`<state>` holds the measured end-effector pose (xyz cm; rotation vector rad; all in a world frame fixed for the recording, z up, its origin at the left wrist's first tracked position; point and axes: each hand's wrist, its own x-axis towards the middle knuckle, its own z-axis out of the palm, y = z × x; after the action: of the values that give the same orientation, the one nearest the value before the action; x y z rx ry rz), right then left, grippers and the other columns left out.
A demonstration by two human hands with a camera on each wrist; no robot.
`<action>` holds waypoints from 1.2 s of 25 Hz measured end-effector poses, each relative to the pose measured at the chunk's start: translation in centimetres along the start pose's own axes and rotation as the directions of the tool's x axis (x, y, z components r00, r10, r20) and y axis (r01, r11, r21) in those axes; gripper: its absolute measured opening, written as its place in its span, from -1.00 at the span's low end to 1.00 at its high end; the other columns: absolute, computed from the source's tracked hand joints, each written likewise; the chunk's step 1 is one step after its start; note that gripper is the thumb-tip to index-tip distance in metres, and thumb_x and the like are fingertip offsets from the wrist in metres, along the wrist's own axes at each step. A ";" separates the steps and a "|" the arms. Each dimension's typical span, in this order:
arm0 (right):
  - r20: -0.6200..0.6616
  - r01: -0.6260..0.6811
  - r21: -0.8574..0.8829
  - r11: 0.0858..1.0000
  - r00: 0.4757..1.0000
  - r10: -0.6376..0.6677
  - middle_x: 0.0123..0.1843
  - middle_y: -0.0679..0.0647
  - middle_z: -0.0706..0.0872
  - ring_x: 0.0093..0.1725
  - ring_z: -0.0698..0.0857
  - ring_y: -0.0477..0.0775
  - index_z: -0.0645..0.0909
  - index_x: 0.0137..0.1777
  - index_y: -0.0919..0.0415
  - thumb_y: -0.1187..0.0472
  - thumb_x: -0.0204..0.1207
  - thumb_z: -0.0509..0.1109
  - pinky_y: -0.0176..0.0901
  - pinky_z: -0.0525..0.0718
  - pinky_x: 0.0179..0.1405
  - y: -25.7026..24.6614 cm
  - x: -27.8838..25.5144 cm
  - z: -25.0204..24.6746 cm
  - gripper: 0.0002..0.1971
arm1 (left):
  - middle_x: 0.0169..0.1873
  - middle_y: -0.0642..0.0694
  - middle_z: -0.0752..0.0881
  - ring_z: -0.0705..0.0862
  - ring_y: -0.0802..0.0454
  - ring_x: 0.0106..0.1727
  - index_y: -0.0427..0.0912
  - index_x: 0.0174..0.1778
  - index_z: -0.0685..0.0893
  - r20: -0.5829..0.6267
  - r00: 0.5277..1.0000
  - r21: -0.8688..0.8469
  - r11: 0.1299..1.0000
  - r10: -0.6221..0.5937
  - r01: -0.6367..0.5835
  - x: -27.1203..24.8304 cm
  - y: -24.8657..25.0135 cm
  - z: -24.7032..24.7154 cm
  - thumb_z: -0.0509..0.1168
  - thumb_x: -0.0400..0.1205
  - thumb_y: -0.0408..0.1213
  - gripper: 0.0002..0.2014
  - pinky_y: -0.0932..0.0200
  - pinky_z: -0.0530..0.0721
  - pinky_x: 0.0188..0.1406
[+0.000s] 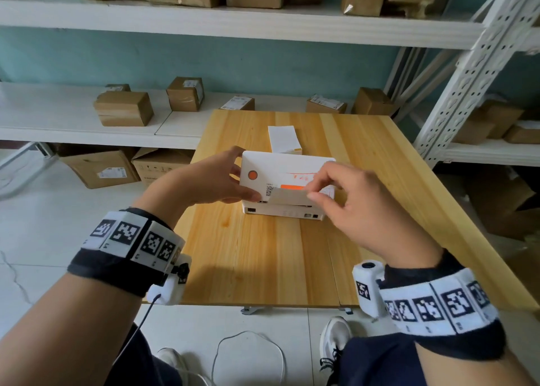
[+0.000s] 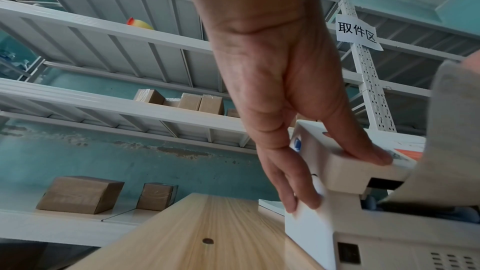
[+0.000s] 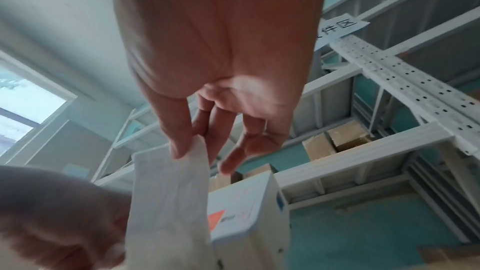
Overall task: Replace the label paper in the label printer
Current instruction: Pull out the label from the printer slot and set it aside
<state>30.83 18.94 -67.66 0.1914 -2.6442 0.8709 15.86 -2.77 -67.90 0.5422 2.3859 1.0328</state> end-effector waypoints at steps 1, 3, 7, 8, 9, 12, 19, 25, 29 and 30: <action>-0.039 -0.012 0.013 1.000 0.999 0.013 -0.01 -0.09 0.75 0.03 0.70 -0.14 0.63 -0.05 -0.01 0.14 0.60 0.42 -0.18 0.69 0.01 0.1 -0.1 -0.7 -0.97 | 0.17 0.00 0.71 0.80 -0.02 0.06 0.09 0.58 0.29 0.000 1.000 -0.003 1.000 0.002 -0.002 0.0 -0.1 0.0 0.61 0.44 -0.29 -0.14 0.10 0.86 -0.17; -0.154 -0.017 0.043 0.999 0.988 0.024 -0.16 -0.13 0.69 -0.23 0.66 -0.13 0.59 -0.03 0.05 0.16 0.64 0.39 -0.32 0.63 -0.23 0.4 -0.1 -2.0 -0.97 | 0.17 -0.01 0.72 0.80 -0.03 0.07 0.09 0.57 0.29 0.001 1.000 -0.015 1.000 0.003 -0.003 -0.1 -0.1 0.1 0.61 0.44 -0.30 -0.15 0.06 0.86 -0.14; -0.464 -0.034 0.272 0.962 0.871 0.162 -0.27 0.03 0.76 -0.39 0.81 -0.09 0.52 0.05 0.22 0.24 0.72 0.31 -0.16 0.72 -0.40 1.2 -0.2 -4.1 -0.94 | 0.15 -0.01 0.74 0.80 -0.03 0.05 0.11 0.55 0.29 0.003 1.000 -0.012 1.000 0.002 -0.002 -0.1 0.0 0.1 0.62 0.43 -0.28 -0.15 0.12 0.85 -0.19; -0.538 -0.012 0.315 0.949 0.821 0.189 -0.23 0.08 0.80 -0.31 0.87 -0.05 0.53 0.06 0.24 0.23 0.72 0.33 -0.11 0.78 -0.32 1.6 -0.2 -4.5 -0.92 | 0.14 -0.01 0.73 0.80 -0.03 0.05 0.12 0.55 0.29 0.000 1.000 -0.008 1.000 -0.001 0.001 -0.1 0.1 0.1 0.62 0.43 -0.28 -0.15 0.13 0.85 -0.20; -0.594 0.017 0.337 0.941 0.779 0.199 -0.18 0.13 0.83 -0.20 0.90 -0.01 0.56 0.06 0.25 0.23 0.69 0.36 -0.06 0.83 -0.20 1.9 -0.2 -4.8 -0.91 | 0.14 -0.01 0.73 0.80 -0.03 0.04 0.12 0.55 0.28 -0.004 1.000 -0.004 1.000 -0.005 0.005 -0.2 0.1 0.1 0.61 0.43 -0.28 -0.15 0.13 0.84 -0.21; -0.624 0.014 0.229 0.973 0.770 0.135 0.01 0.18 0.86 0.04 0.87 -0.04 0.68 0.02 0.24 0.28 0.60 0.46 -0.03 0.82 0.06 3.5 -0.2 -5.0 -0.94 | 0.14 -0.02 0.72 0.79 -0.02 0.04 0.10 0.54 0.28 -0.011 1.000 0.014 1.000 -0.006 0.006 -0.2 0.4 0.2 0.60 0.44 -0.30 -0.17 0.16 0.83 -0.25; -0.012 -0.421 -0.281 0.862 0.900 0.436 0.11 0.18 0.81 0.06 0.76 0.12 0.75 -0.26 0.21 0.38 0.46 0.53 -0.45 0.42 -0.36 7.2 0.8 -3.2 -0.89 | 0.16 -0.04 0.73 0.79 -0.05 0.06 0.09 0.56 0.28 -0.003 1.000 0.012 1.000 -0.006 0.006 -0.4 0.4 0.2 0.60 0.44 -0.30 -0.15 0.11 0.85 -0.20; 0.200 -0.461 -0.299 0.836 0.826 0.527 0.21 0.08 0.80 0.11 0.74 0.05 0.78 0.12 0.13 0.19 0.48 0.56 -0.30 0.57 -0.14 7.2 1.8 -3.1 -0.78 | 0.18 -0.03 0.72 0.79 -0.05 0.06 0.08 0.55 0.28 0.017 1.000 0.039 0.999 0.001 -0.001 -0.6 0.8 0.0 0.60 0.45 -0.28 -0.17 0.02 0.86 -0.10; 0.133 -0.395 -0.295 0.870 0.885 0.447 -0.02 -0.06 0.76 -0.08 0.65 -0.15 0.75 -0.03 0.02 0.13 0.58 0.48 -0.32 0.48 -0.27 5.9 4.1 -4.4 -0.97 | 0.22 -0.01 0.71 0.79 -0.04 0.09 0.04 0.54 0.32 0.042 0.999 0.059 0.998 0.003 -0.006 -0.6 0.9 -0.3 0.58 0.48 -0.26 -0.23 -0.06 0.85 -0.01; 0.143 -0.377 -0.311 0.872 0.889 0.435 -0.05 -0.08 0.75 -0.08 0.65 -0.15 0.75 -0.08 0.02 0.12 0.57 0.48 -0.27 0.50 -0.23 5.7 4.7 -4.9 -0.97 | 0.23 -0.01 0.70 0.79 -0.04 0.10 0.03 0.54 0.33 0.052 0.999 0.064 0.998 0.008 -0.011 -0.6 0.9 -0.4 0.58 0.48 -0.25 -0.24 -0.08 0.85 0.00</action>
<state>26.50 26.37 -65.35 -0.3858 -3.0276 0.6106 16.24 -2.70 -66.85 0.5967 2.3799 0.9382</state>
